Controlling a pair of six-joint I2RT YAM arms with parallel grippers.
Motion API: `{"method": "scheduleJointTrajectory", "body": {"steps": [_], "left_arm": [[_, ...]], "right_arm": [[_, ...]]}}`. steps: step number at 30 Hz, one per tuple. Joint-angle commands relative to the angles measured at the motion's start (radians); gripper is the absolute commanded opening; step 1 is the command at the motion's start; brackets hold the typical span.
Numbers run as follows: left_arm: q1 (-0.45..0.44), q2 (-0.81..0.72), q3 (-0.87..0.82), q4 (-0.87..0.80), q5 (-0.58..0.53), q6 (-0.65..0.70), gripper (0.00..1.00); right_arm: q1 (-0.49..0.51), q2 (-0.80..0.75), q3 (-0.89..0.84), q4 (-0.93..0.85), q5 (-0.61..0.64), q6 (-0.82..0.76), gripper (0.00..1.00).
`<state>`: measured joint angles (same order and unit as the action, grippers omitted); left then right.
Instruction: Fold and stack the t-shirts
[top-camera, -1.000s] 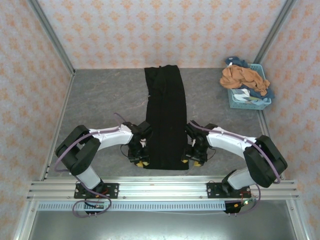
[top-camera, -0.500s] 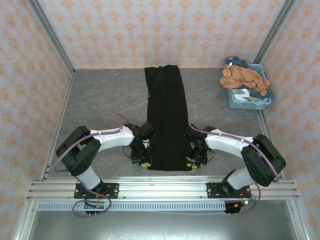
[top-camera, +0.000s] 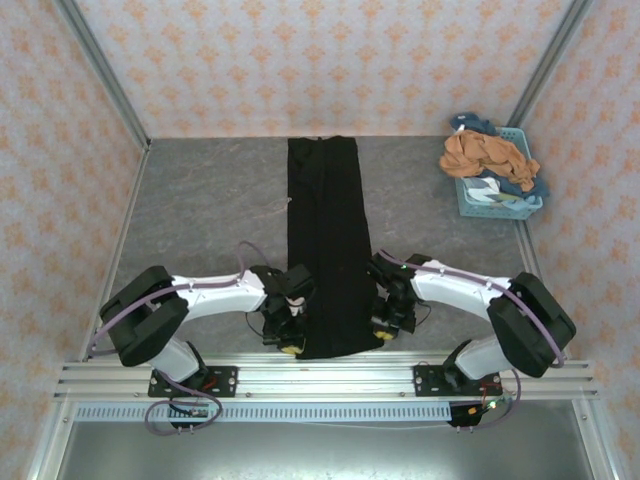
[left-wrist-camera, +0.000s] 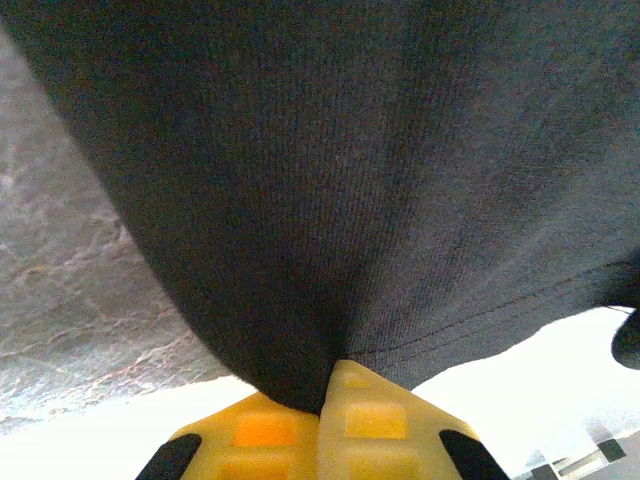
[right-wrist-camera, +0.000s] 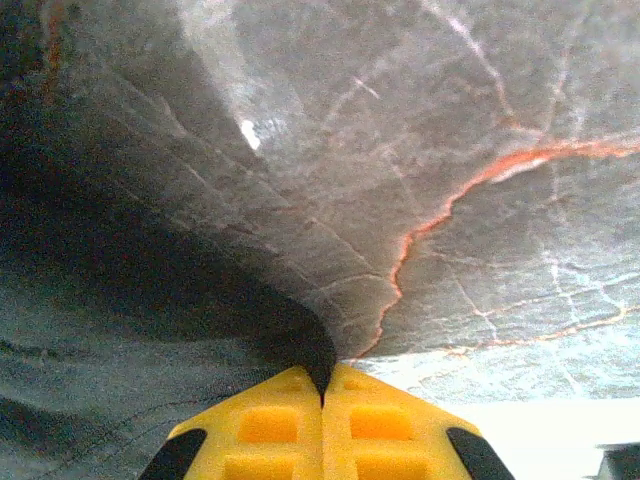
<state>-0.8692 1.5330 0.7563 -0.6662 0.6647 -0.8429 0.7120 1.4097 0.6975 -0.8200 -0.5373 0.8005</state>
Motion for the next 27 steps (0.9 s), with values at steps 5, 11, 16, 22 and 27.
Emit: {"method": "scheduleJointTrajectory", "body": {"steps": [5,11,16,22,27], "left_arm": [[-0.002,-0.101,-0.003,-0.025,-0.074,-0.100,0.00],[0.011,-0.177,0.034,-0.078,-0.190,-0.148,0.00],[0.080,-0.237,0.021,-0.071,-0.243,-0.192,0.00],[0.151,-0.218,0.074,-0.028,-0.232,-0.182,0.00],[0.198,-0.168,0.174,-0.085,-0.277,-0.134,0.00]], "right_arm": [[0.006,-0.063,0.062,-0.106,-0.019,0.056,0.00],[0.004,-0.070,0.169,-0.205,0.065,0.074,0.00],[-0.018,-0.055,0.248,-0.258,0.139,0.074,0.00],[-0.039,-0.036,0.327,-0.267,0.178,0.084,0.00],[-0.074,0.010,0.411,-0.254,0.208,0.080,0.00]]}}
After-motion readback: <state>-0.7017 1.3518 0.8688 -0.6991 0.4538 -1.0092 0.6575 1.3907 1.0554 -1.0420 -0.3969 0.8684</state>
